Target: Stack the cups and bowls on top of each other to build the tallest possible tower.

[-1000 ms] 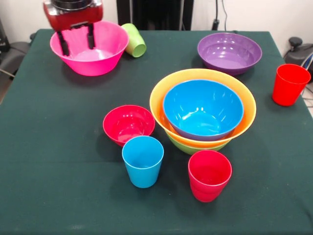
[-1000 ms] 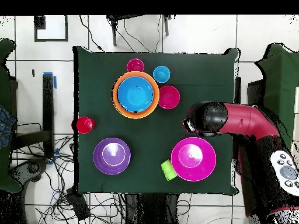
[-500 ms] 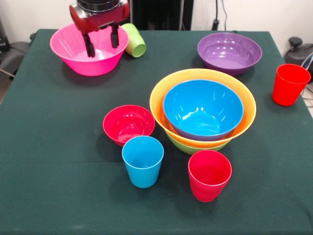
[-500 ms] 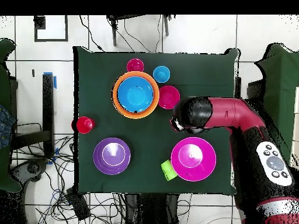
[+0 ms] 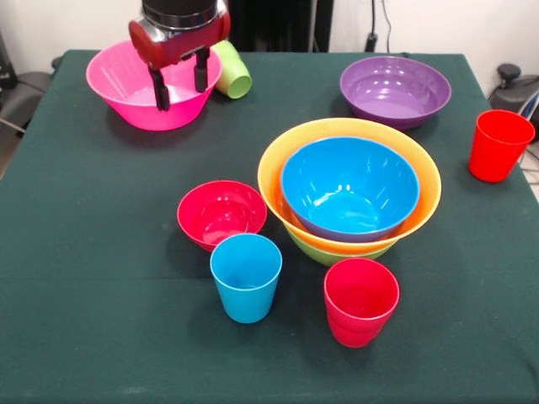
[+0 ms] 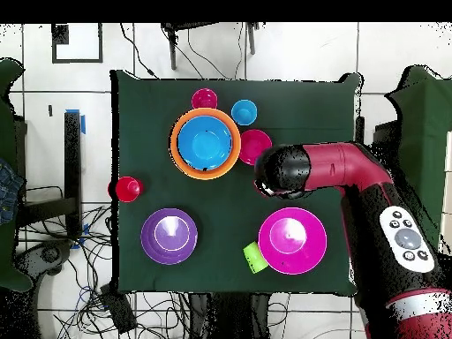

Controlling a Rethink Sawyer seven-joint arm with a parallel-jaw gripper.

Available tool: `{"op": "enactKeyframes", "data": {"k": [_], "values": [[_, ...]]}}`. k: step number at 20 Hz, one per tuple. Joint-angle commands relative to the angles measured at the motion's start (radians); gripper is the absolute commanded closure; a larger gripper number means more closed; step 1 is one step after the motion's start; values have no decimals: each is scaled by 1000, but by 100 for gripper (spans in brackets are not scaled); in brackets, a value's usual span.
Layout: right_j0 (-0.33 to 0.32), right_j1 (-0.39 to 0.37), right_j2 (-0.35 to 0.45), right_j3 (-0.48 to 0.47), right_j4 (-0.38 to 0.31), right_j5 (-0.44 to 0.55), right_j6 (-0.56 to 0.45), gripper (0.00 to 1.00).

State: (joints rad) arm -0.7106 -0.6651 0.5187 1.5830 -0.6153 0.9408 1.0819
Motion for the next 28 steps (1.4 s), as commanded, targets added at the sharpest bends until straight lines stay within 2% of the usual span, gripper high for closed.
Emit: {"op": "enactKeyframes", "data": {"k": [1,6,9,13,18,23,28], "values": [[-36,93,99,9,-133,90,-481,0],[-42,103,88,7,-132,137,-479,0],[-26,92,32,-24,-154,175,-426,0],[-76,102,78,-21,-147,183,-537,0],[-112,84,112,-13,-122,225,-585,0],[-144,113,124,-28,-184,198,-647,0],[-154,130,123,-36,-213,176,-671,0]]}}
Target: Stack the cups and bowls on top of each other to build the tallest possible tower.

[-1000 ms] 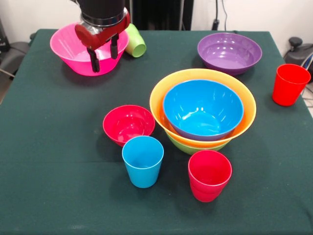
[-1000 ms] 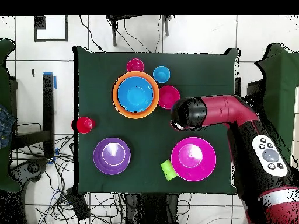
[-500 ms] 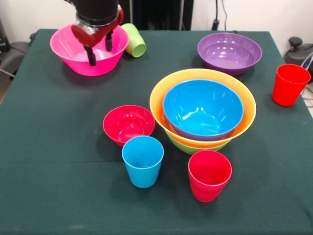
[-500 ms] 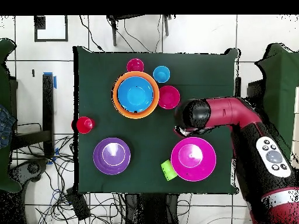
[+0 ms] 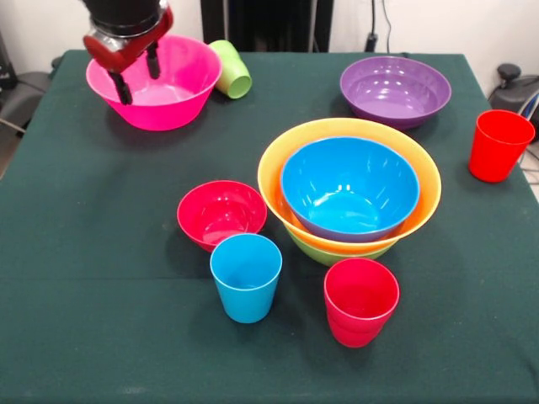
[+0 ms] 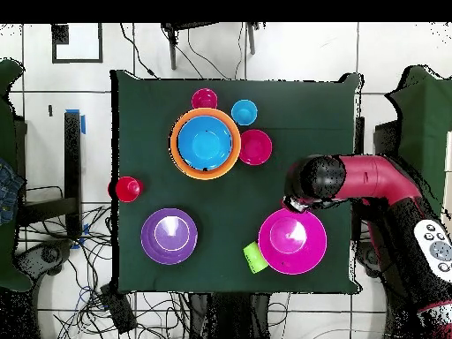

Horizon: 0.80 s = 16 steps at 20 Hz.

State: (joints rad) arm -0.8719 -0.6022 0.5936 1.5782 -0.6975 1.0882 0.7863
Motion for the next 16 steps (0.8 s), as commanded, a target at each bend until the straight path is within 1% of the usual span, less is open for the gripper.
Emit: {"op": "enactKeyframes", "data": {"k": [1,5,8,13,16], "values": [[6,71,48,-32,-133,25,-376,0],[-5,94,46,-34,-151,-5,-384,0],[-6,104,44,-30,-163,-24,-372,0],[11,103,36,-9,-168,-29,-329,0],[8,99,39,-11,-167,-16,-340,0]]}}
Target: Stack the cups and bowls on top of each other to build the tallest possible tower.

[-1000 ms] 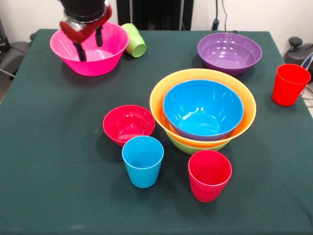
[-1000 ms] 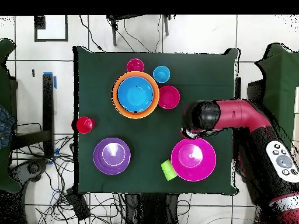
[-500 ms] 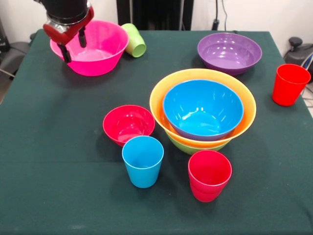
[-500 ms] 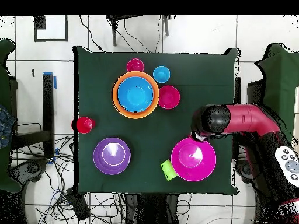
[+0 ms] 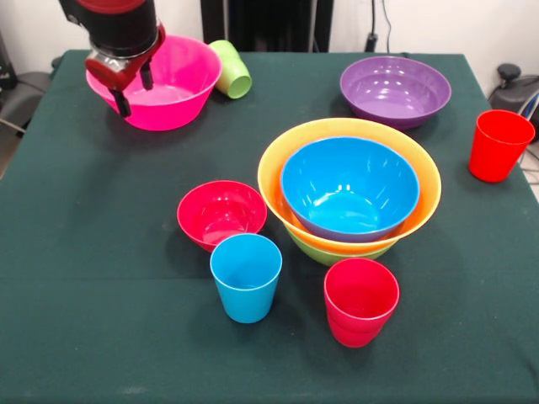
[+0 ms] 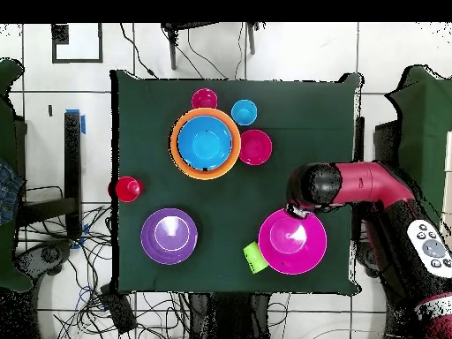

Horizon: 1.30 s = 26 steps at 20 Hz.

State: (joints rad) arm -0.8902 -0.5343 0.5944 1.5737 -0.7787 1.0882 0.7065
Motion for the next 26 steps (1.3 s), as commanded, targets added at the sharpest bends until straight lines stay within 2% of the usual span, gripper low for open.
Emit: {"op": "enactKeyframes", "data": {"k": [1,15,26], "values": [[25,33,38,-7,-88,-11,-268,0],[6,109,36,-36,-157,-51,-320,0],[6,142,29,-34,-186,-61,-284,0]]}}
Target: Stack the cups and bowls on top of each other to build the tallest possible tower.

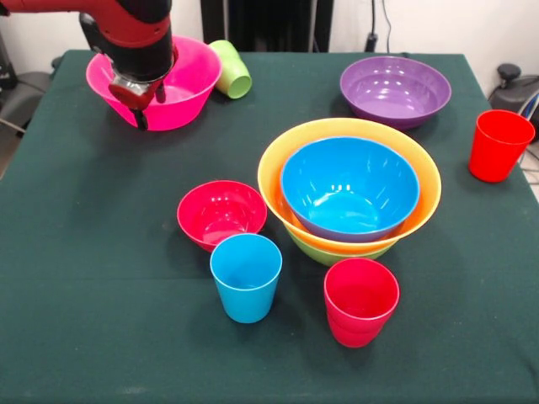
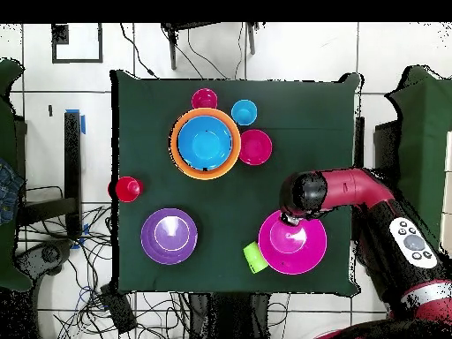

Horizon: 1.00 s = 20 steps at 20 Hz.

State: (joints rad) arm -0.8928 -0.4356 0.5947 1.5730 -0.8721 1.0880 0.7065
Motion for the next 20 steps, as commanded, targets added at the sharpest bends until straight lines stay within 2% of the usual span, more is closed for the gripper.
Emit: {"op": "enactKeyframes", "data": {"k": [1,18,19,20], "values": [[9,46,28,-35,-95,-59,-283,0],[2,109,17,-66,-146,-97,-277,0],[4,110,-1,-73,-121,-99,-185,0],[13,117,5,-89,-108,-105,-167,100]]}}
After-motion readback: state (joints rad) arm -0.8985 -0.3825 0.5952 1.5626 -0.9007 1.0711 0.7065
